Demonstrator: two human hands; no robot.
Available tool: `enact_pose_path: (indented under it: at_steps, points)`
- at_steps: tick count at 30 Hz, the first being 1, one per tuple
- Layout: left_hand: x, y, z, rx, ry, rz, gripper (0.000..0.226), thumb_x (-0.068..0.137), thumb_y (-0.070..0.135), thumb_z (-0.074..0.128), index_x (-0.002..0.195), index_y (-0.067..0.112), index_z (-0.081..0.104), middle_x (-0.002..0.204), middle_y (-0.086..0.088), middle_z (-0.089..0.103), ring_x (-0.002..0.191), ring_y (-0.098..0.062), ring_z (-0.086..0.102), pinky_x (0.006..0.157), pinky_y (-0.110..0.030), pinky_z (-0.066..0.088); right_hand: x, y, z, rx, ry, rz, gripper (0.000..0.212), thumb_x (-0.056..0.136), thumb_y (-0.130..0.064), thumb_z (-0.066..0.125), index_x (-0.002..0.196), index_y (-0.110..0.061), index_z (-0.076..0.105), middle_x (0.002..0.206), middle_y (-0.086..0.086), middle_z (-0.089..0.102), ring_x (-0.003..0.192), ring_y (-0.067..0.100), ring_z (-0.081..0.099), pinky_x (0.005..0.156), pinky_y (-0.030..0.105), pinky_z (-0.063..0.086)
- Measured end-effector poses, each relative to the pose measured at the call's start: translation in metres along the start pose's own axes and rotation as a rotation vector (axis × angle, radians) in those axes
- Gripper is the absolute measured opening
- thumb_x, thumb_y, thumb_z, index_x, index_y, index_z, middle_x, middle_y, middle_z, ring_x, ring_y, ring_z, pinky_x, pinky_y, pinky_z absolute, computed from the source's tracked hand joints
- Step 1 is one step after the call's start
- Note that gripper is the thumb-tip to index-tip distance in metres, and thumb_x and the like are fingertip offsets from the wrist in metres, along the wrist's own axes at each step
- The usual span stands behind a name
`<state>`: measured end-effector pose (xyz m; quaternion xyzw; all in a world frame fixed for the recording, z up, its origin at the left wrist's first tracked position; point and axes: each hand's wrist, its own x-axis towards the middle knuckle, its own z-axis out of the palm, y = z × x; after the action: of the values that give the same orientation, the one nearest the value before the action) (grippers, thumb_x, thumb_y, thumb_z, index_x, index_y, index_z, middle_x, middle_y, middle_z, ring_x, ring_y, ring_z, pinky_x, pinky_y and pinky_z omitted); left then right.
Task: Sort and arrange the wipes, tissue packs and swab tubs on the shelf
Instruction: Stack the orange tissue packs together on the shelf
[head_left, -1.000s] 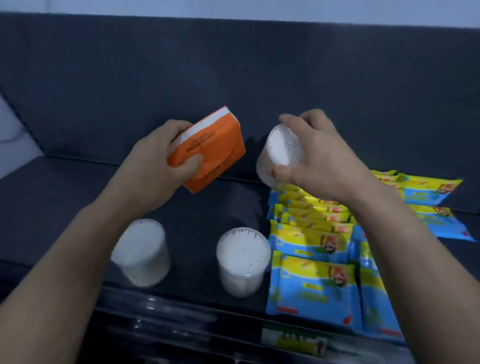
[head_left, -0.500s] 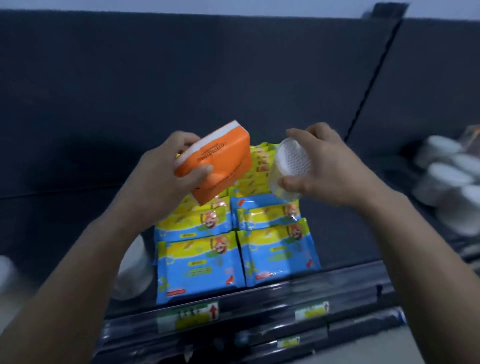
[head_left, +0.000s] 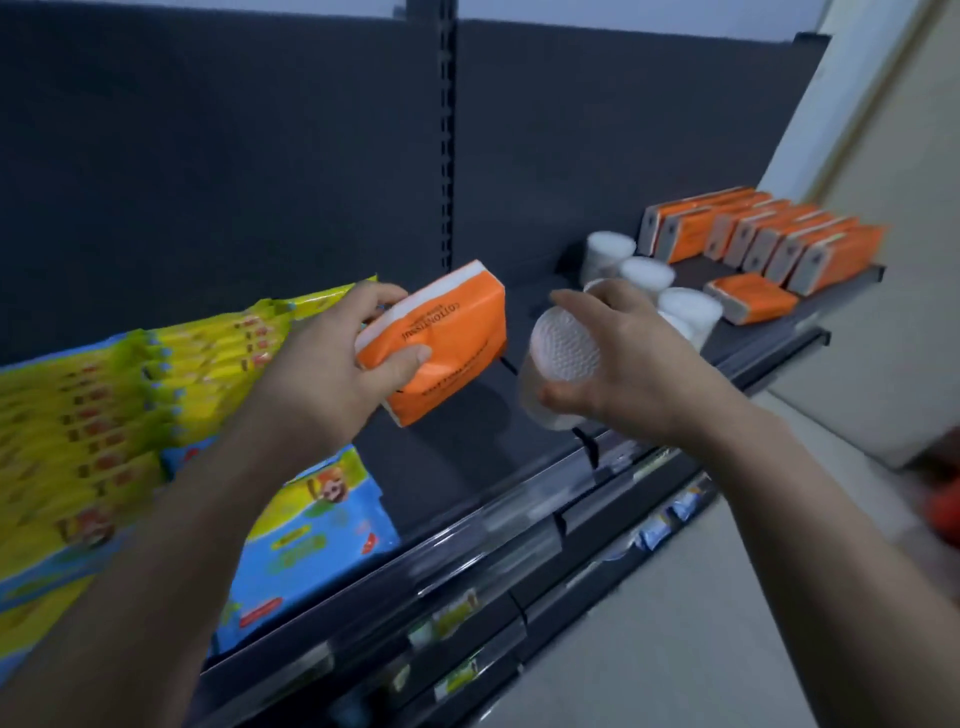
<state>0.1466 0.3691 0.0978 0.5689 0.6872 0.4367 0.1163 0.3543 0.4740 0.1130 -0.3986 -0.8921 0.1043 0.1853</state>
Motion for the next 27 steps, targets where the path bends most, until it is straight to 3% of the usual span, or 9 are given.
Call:
enact_pose_path:
  at_steps: [2,8,12,20,24,27]
  points:
    - [0.012,0.013,0.023,0.015,0.014,0.013,0.028,0.082,0.028,0.067,0.105,0.033,0.053,0.091,0.016,0.063,0.083,-0.005,0.061,0.069,-0.024,0.048,0.005,0.028,-0.010,0.015,0.009,-0.015,0.085,0.071,-0.041,0.073,0.143,-0.026,0.032,0.137,-0.001,0.034,0.126,0.015,0.035,0.093,0.022,0.031]
    - [0.042,0.056,0.098,0.011,0.071,-0.020,0.027,0.083,0.028,0.066,0.106,0.033,0.053,0.094,0.016,0.061,0.084,0.001,0.058,0.068,-0.024,0.051,0.029,0.114,-0.043,0.036,-0.014,-0.099,0.085,0.072,-0.043,0.070,0.144,-0.025,0.030,0.139,-0.002,0.032,0.128,0.016,0.034,0.098,0.027,0.035]
    - [0.053,0.075,0.127,0.081,0.111,-0.054,0.028,0.084,0.031,0.062,0.108,0.036,0.048,0.096,0.022,0.055,0.086,0.011,0.053,0.060,-0.006,0.042,0.048,0.151,-0.061,0.034,-0.012,-0.157,0.084,0.073,-0.041,0.071,0.145,-0.023,0.031,0.136,0.001,0.034,0.128,0.018,0.033,0.101,0.029,0.035]
    - [0.077,0.081,0.139,0.129,0.198,-0.101,0.029,0.085,0.032,0.061,0.111,0.033,0.049,0.095,0.021,0.054,0.083,0.002,0.053,0.062,-0.014,0.038,0.083,0.171,-0.057,0.110,-0.058,-0.237,0.085,0.071,-0.043,0.072,0.144,-0.026,0.032,0.135,-0.003,0.034,0.127,0.015,0.035,0.101,0.033,0.038]
    - [0.088,0.066,0.134,0.105,0.212,-0.126,0.031,0.085,0.031,0.062,0.113,0.031,0.050,0.096,0.020,0.055,0.084,-0.001,0.055,0.064,-0.018,0.043,0.104,0.163,-0.046,0.130,-0.124,-0.285,0.086,0.071,-0.041,0.073,0.144,-0.026,0.031,0.134,-0.004,0.034,0.126,0.011,0.035,0.093,0.017,0.029]
    - [0.095,0.055,0.130,0.101,0.233,-0.146,0.030,0.085,0.031,0.062,0.113,0.031,0.049,0.094,0.022,0.054,0.083,0.002,0.054,0.063,-0.015,0.041,0.118,0.156,-0.038,0.119,-0.169,-0.323,0.087,0.071,-0.041,0.073,0.145,-0.027,0.029,0.135,-0.005,0.033,0.127,0.011,0.033,0.092,0.016,0.028]
